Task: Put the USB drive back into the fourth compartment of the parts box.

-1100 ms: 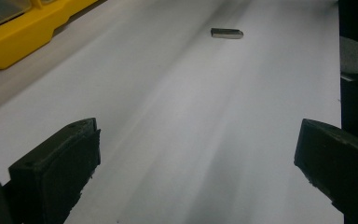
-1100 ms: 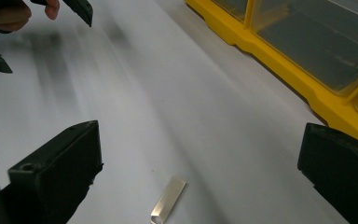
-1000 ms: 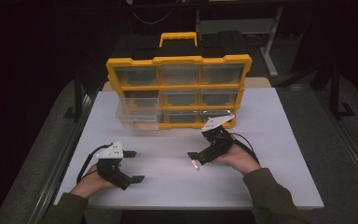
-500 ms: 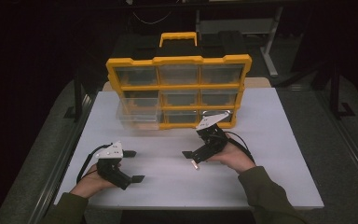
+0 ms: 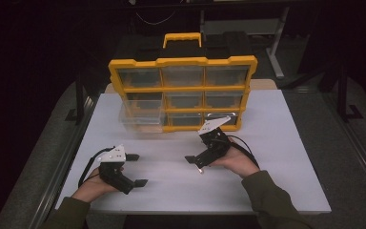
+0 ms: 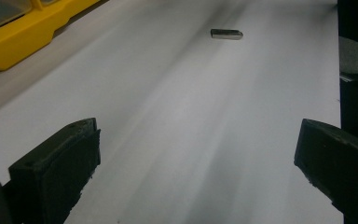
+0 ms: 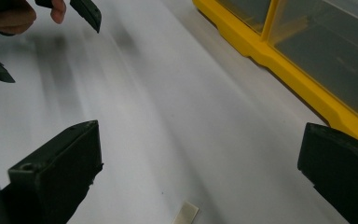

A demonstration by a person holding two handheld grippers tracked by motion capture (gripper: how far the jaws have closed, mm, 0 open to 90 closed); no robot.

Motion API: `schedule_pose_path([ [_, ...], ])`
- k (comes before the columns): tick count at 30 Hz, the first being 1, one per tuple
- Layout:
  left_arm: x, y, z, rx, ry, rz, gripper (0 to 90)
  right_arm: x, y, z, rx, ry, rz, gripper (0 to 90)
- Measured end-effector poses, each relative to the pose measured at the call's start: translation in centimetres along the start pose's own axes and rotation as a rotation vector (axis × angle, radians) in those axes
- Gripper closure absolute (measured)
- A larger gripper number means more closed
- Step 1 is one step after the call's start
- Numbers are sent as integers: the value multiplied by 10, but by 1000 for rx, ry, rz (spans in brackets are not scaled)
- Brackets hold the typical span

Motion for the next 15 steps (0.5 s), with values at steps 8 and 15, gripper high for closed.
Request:
schedule_pose_path([
  [8,1,0,0,-1,3,2,0,-2,3,-7,-27,3,-4,0],
  [15,2,0,0,-3,6,-1,0,-3,7,-12,-48,0,-2,0],
])
Point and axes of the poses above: each handheld gripper's, and its own axes: y roughly forward along the jaws, z roughly out of its top, x roughly to its right, the point moved 1 cm from there along y, roughly forward along the jaws, and after that the axes turned 3 degrees about y, right-handed, at the moved point
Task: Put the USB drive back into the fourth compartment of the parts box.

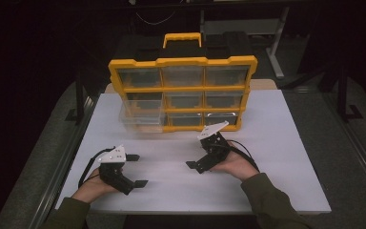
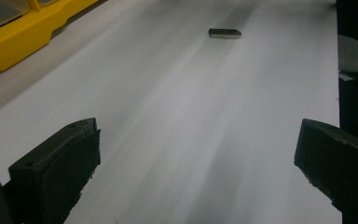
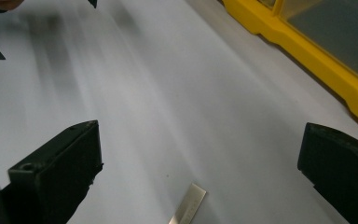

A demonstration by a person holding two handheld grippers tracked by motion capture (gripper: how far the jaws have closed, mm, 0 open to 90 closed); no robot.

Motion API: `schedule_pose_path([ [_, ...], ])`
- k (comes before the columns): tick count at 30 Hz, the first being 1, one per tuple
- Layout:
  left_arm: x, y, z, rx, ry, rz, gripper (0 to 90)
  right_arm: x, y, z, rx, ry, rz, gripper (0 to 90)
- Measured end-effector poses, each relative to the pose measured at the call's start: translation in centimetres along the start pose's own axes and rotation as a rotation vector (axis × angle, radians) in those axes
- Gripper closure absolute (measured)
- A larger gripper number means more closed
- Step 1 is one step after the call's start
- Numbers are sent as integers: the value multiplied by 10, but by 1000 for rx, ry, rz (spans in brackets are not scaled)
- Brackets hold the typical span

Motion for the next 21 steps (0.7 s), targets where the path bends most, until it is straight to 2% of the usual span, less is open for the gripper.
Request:
schedule_pose_path([
  [5,1,1,0,-8,-3,-6,0,0,4,-6,-29,3,-2,0],
  [21,2,2,-2,-10,3,-3,0,3,7,-15,-55,17,-14,0],
])
Point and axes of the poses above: each handheld gripper's, and its own axes: y roughly forward along the jaws, z roughly out of its top, x roughly to its right, the point moved 1 cm from there along y, roughly forward along the jaws, and after that the axes turned 3 degrees about y, right-handed, at the moved point
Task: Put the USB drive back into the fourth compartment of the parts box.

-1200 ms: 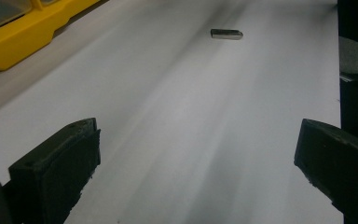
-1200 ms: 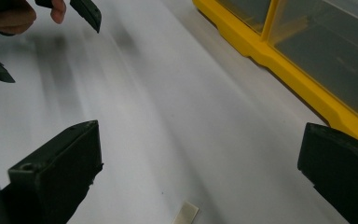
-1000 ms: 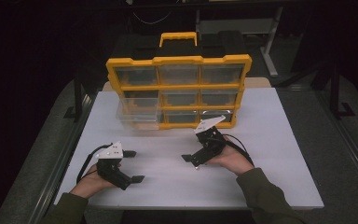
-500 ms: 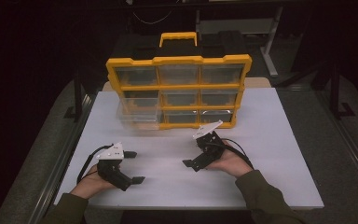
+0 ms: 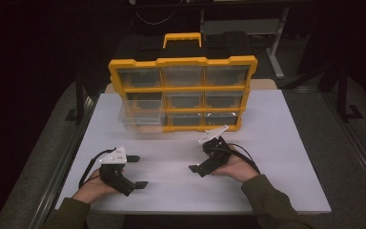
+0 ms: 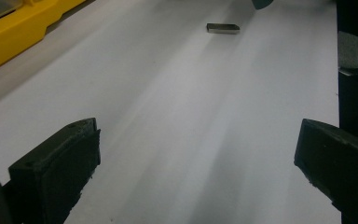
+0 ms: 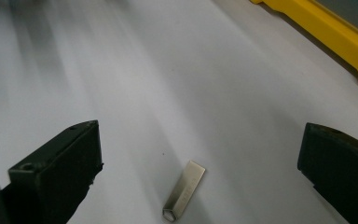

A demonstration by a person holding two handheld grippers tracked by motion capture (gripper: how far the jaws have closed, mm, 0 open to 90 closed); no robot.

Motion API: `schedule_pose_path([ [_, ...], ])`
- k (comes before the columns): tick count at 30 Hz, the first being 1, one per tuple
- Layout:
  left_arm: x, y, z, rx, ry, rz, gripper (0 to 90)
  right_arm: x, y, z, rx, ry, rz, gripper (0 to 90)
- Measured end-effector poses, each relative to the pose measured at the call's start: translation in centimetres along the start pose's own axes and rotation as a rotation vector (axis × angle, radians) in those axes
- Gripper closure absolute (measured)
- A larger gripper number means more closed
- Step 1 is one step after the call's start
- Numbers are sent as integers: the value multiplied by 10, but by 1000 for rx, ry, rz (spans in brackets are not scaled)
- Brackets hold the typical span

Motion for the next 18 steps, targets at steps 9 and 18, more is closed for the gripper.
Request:
schedule_pose_path([
  [9,1,1,0,-3,4,1,0,-2,4,-3,-25,-3,-5,0],
  [18,1,0,0,-3,6,1,0,-3,8,-8,-58,-12,-8,12],
])
Point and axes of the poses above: each handheld gripper's, and its own axes: y roughly forward along the jaws, z roughly out of its top, x roughly to its right, the point moved 1 cm from there along y, roughly forward along the jaws, and after that the axes turned 3 degrees about y, right-handed, at the moved point
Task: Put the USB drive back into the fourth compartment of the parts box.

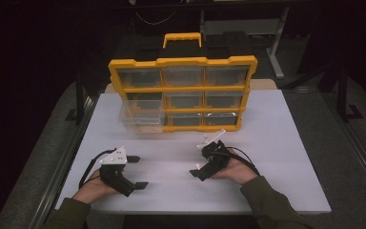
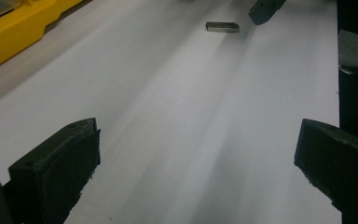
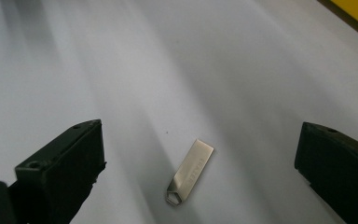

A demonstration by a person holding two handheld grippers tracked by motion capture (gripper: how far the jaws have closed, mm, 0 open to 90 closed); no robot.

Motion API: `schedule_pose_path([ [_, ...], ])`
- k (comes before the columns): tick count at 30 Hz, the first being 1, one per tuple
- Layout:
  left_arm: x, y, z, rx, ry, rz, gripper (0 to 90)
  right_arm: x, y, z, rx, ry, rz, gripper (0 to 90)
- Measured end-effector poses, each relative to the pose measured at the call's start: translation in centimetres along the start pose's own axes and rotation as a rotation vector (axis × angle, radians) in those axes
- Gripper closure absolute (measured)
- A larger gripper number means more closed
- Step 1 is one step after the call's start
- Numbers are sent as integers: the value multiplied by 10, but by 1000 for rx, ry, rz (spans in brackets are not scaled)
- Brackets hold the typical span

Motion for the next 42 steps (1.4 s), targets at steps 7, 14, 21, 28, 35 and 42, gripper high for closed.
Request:
schedule_pose_path([
  [7,0,0,0,1,-2,0,0,0,-3,-1,9,-5,-4,141],
  [14,0,0,0,4,-6,0,0,-1,-3,-2,-4,-8,5,284],
  [21,0,0,0,5,-8,0,0,0,-4,-2,-16,-1,8,414],
  [28,0,0,0,5,-8,-1,0,0,-3,-3,-37,-10,11,499],
  [35,0,0,0,5,-8,-2,0,0,-1,-4,-55,-29,9,564],
  [42,0,0,0,5,-8,-4,0,0,1,-5,-76,-42,10,625],
])
Point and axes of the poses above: each handheld gripper's, and its own axes: y roughly forward along the jaws, z roughly out of its top, x roughly to its right, the point moved 1 cm from there along y, roughly forward along the jaws, and after that the axes turned 3 degrees about y, right-handed, at the moved point
